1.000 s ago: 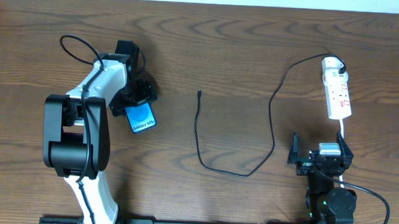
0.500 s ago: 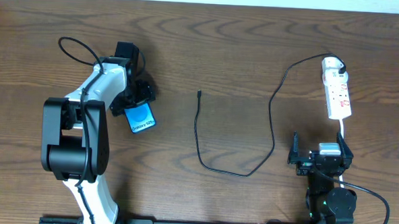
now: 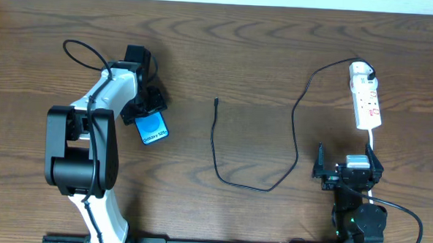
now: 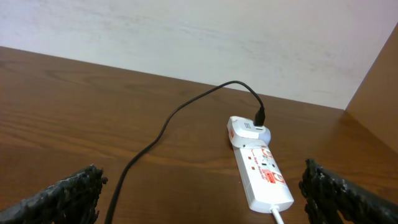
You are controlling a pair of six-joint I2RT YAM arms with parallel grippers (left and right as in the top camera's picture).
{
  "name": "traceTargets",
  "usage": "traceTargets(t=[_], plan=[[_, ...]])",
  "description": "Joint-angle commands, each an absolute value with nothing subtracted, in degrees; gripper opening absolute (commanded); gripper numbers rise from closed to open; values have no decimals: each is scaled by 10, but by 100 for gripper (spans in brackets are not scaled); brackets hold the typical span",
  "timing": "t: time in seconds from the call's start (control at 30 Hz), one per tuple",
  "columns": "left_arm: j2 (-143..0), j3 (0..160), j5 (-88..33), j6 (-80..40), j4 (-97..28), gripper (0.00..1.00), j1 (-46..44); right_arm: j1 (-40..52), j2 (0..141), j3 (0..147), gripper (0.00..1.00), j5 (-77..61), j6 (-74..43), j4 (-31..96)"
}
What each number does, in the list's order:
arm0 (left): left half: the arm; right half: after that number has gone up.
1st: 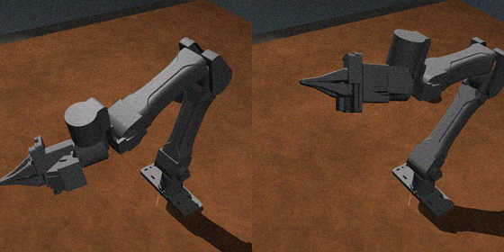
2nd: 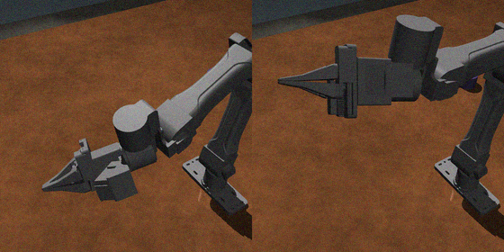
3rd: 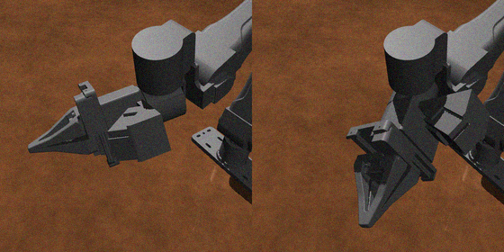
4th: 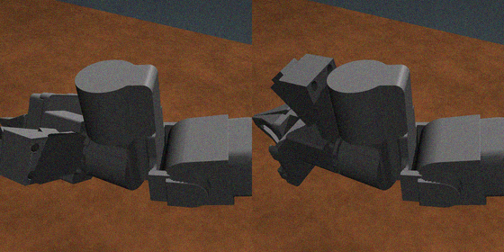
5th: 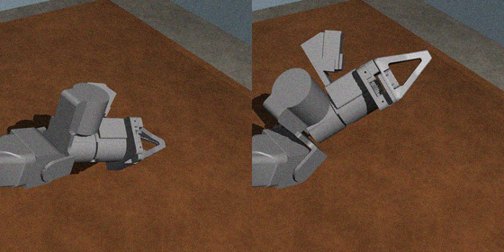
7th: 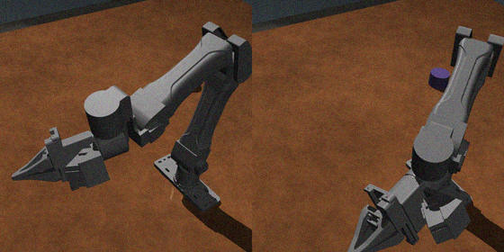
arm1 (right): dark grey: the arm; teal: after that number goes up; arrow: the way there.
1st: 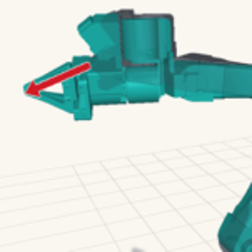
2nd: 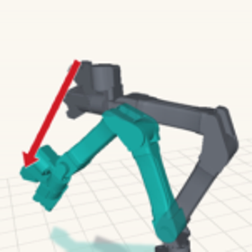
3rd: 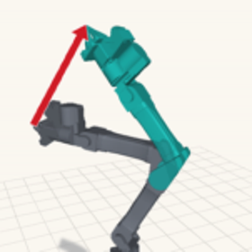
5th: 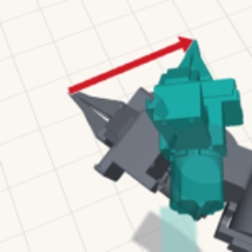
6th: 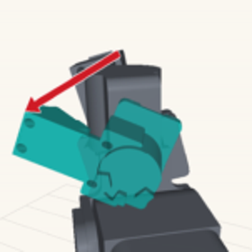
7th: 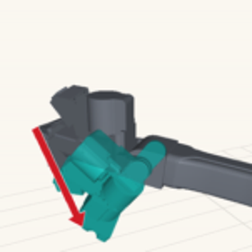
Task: Plug charger to phone and switch on socket
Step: 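Lift the phone with the left gripper and carry it toward center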
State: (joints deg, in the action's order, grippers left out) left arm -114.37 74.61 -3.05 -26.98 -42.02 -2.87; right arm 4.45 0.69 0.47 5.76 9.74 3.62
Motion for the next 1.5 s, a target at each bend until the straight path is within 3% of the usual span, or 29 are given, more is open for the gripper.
traceTargets(t=[0.0,0.5,1.0,1.47], plan=[[-1152,751,-48,-271,-447,75,-25,46,3,3,99,55,99,38],[-1024,754,-186,-315,-466,75,-25,46,3,3,99,55,99,38],[-1018,754,-412,-403,-433,75,-25,46,3,3,99,55,99,38],[-1018,754,-562,-634,-351,74,-25,46,3,3,99,55,99,38]])
